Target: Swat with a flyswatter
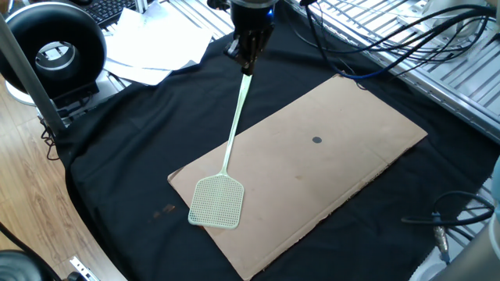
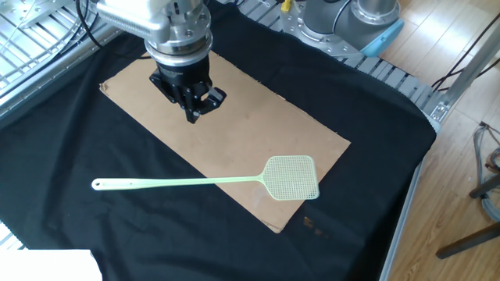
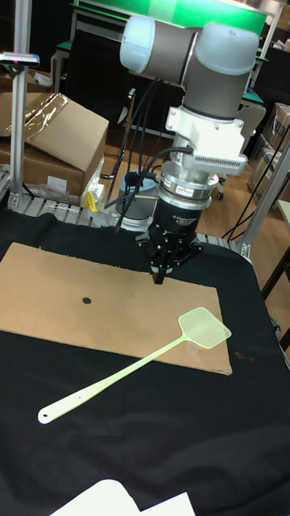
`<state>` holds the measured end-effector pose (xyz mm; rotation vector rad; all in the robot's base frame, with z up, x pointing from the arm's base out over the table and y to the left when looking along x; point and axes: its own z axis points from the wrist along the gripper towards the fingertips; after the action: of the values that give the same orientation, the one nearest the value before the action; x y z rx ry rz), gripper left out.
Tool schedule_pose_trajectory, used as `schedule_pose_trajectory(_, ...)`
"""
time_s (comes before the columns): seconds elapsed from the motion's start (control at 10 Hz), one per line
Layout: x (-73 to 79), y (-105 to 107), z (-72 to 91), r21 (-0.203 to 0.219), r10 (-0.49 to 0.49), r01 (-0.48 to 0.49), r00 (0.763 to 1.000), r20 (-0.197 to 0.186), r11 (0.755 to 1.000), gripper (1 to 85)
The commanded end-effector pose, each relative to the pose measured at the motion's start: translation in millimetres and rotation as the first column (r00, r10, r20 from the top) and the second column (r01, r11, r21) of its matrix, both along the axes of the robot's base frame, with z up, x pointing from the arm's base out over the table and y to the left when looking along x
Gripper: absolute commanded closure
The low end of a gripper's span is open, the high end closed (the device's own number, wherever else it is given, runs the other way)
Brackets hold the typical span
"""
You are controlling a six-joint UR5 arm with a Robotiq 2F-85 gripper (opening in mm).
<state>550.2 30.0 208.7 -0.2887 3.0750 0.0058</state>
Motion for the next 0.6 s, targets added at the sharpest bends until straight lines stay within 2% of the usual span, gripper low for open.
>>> schedule_pose_trajectory(0.0,-0.2,-15,-7.5,0.007,-0.080,0.080,0.996,0.033,0.997,83.3)
schedule_pose_trajectory(0.1,7.2,-13,-16.4,0.050,-0.097,0.093,0.993,0.067,0.994,83.0)
schedule_pose_trajectory(0.2,14.2,-16,-23.0,0.048,-0.115,0.111,0.989,0.088,0.993,83.3)
schedule_pose_trajectory(0.4,17.5,-14,-23.3,0.069,-0.138,0.132,0.986,0.094,0.989,83.0)
schedule_pose_trajectory(0.5,22.8,-19,-25.2,0.052,-0.140,0.135,0.984,0.108,0.990,83.0)
